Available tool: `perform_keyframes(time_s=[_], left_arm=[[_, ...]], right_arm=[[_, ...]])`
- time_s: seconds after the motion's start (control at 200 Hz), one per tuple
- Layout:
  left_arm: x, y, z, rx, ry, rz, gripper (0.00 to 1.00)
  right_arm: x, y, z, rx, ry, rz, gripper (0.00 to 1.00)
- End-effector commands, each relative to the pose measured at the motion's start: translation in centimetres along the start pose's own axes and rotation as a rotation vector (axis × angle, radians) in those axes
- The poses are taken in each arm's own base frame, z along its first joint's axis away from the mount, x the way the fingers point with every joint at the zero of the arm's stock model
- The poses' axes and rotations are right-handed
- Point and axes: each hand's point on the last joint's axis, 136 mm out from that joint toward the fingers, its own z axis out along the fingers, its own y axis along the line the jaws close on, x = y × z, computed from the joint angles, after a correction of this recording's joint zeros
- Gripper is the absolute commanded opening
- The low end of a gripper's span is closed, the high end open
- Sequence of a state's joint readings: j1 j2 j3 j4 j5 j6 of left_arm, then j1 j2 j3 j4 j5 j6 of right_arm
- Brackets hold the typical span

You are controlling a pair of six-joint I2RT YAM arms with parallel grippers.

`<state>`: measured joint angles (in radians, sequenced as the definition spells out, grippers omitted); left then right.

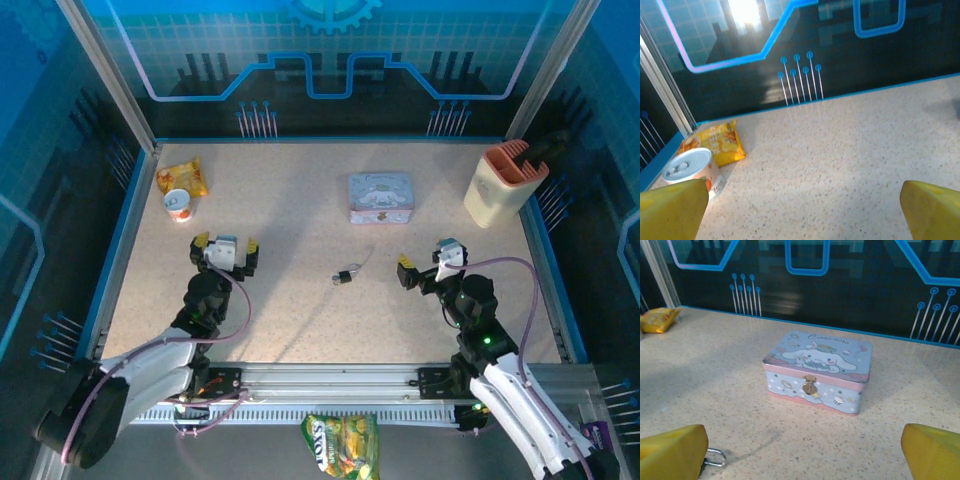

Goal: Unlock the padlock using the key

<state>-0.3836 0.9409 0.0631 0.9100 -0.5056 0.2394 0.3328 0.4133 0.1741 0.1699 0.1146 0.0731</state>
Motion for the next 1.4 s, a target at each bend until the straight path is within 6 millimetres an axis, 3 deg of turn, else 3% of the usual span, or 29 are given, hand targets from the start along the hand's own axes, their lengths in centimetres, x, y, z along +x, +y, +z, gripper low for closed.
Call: perform_keyframes(time_s=[0.0, 0.205, 0.36, 0.61, 0.76, 0.821, 1.041, 1.396], left_arm=[[0.1, 0.0, 0.6, 0.046, -0.034, -0.051, 0.99], [2.2, -0.2, 2.9, 0.067, -0.012, -0.057, 0.99], [3.9, -1.5, 5.2, 0.099, 0.033, -0.015, 0.99], [5.5, 0.9, 7.2, 0.044, 0.097, -0.116, 0.99], [6.7, 3.1, 9.6, -0.048, 0.239, -0.184, 0.99], [7.2, 4.0, 9.8, -0.075, 0.265, -0.219, 0.99], [7.1, 4.1, 9.8, -0.077, 0.26, -0.219, 0.99], [7.1, 4.0, 9.8, -0.074, 0.26, -0.218, 0.99]], right_arm=[[-0.5, -1.2, 0.3, 0.071, -0.032, -0.029, 1.0], [-0.7, -2.0, 1.3, 0.121, -0.029, -0.081, 1.0], [-0.4, -2.5, 1.8, 0.15, -0.018, -0.098, 1.0], [-0.2, -3.2, 2.2, 0.187, -0.017, -0.123, 1.0], [-0.1, -3.9, 3.4, 0.221, -0.01, -0.146, 1.0], [0.0, -4.4, 4.0, 0.239, -0.002, -0.149, 1.0], [-0.3, -5.8, 6.2, 0.305, 0.004, -0.185, 1.0], [3.1, -7.2, 9.8, 0.321, 0.074, -0.181, 1.0]])
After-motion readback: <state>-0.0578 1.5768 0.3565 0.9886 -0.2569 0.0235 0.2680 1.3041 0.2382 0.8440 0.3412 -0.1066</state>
